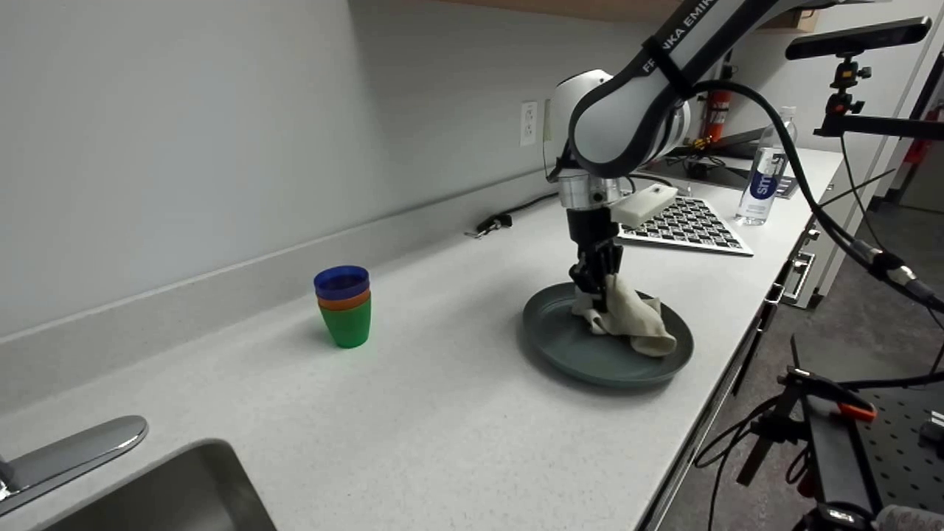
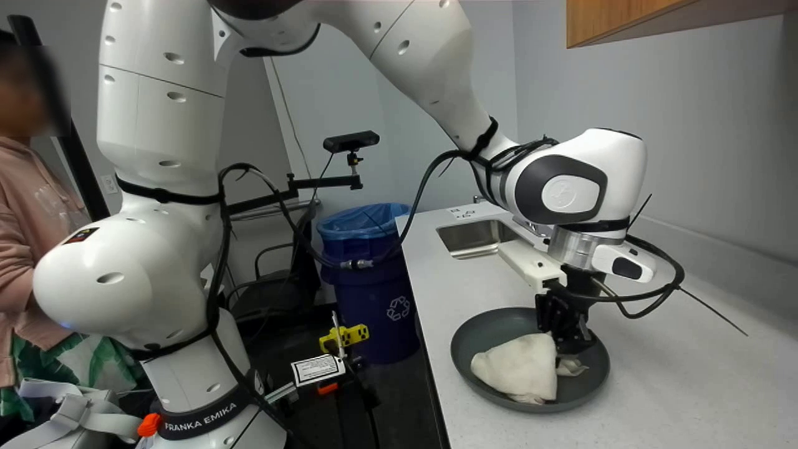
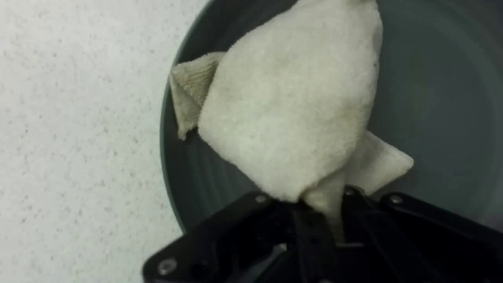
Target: Use the towel to wipe the grey plate
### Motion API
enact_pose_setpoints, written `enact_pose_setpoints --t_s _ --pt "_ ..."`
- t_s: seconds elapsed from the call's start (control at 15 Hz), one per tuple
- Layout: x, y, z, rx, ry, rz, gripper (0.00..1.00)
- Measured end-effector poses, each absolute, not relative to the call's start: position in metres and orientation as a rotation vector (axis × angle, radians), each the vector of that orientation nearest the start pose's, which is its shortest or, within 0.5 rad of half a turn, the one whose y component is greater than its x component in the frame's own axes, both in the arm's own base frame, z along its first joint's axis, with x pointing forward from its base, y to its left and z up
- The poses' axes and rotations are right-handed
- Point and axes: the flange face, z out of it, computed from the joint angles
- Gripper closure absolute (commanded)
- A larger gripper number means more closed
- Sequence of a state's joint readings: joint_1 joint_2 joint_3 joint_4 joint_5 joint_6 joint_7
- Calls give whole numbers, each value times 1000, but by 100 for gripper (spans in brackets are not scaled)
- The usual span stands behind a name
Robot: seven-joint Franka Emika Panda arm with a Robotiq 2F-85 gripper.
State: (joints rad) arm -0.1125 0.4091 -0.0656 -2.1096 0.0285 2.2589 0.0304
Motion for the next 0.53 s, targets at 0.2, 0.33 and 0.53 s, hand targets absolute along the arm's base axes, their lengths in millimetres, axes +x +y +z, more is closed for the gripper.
enact_pose_setpoints --t_s 0.2,0.33,0.53 --pt "559 -95 209 -3104 410 177 98" --pt "567 -89 214 -3080 456 69 98" --pt "574 -70 219 -3002 503 6 98"
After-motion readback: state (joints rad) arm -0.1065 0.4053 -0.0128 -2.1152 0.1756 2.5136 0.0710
